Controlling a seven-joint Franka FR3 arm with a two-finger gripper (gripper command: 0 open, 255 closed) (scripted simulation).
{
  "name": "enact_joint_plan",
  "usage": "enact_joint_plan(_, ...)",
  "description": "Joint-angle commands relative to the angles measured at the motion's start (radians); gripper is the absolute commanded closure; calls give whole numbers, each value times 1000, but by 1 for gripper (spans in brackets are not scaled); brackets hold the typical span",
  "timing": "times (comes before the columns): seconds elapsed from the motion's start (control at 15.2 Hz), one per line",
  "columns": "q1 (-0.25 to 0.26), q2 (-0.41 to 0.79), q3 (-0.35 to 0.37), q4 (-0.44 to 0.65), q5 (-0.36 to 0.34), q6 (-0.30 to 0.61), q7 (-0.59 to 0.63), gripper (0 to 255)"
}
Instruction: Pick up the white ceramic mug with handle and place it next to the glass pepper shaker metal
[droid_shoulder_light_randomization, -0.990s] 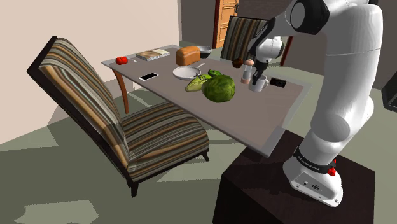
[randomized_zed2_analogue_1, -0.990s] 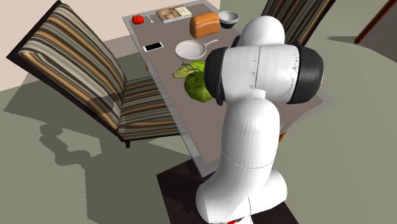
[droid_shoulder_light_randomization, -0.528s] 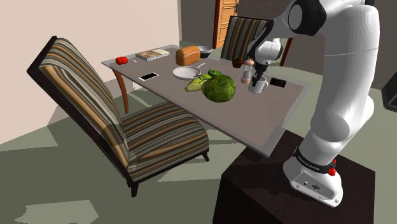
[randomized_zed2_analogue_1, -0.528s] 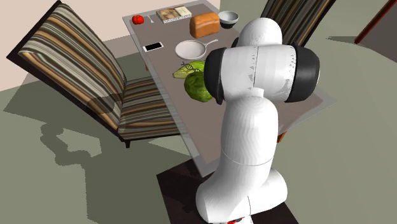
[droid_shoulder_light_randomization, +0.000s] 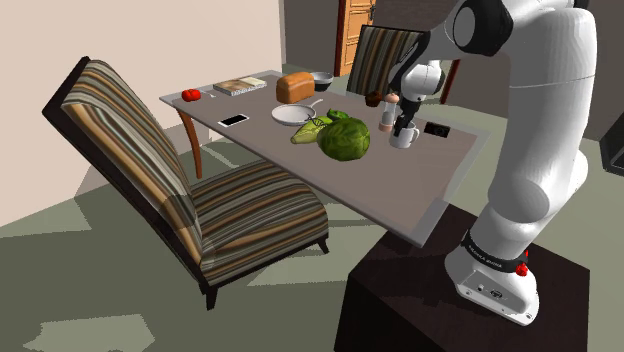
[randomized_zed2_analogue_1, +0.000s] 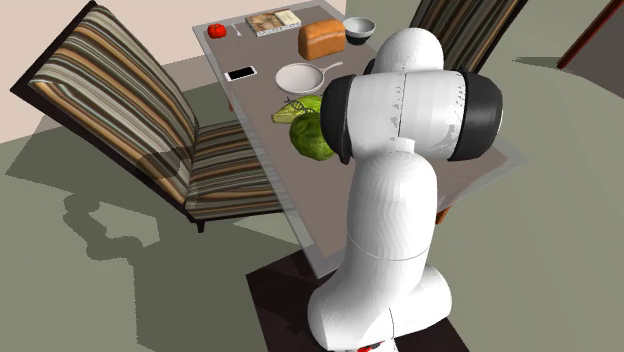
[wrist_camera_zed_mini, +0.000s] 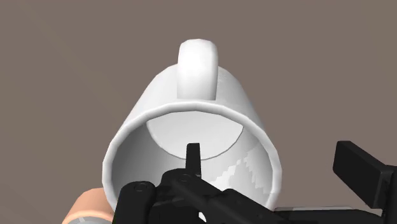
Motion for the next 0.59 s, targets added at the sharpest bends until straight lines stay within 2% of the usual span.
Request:
enact_joint_plan(0.0,10,-27,-14,0,-23,-22,15,0)
enact_joint_plan(0.2,35,-98,-48,6,-86,-88,56,0)
enact_joint_plan(0.53,35,-98,-47,6,-86,-88,56,0)
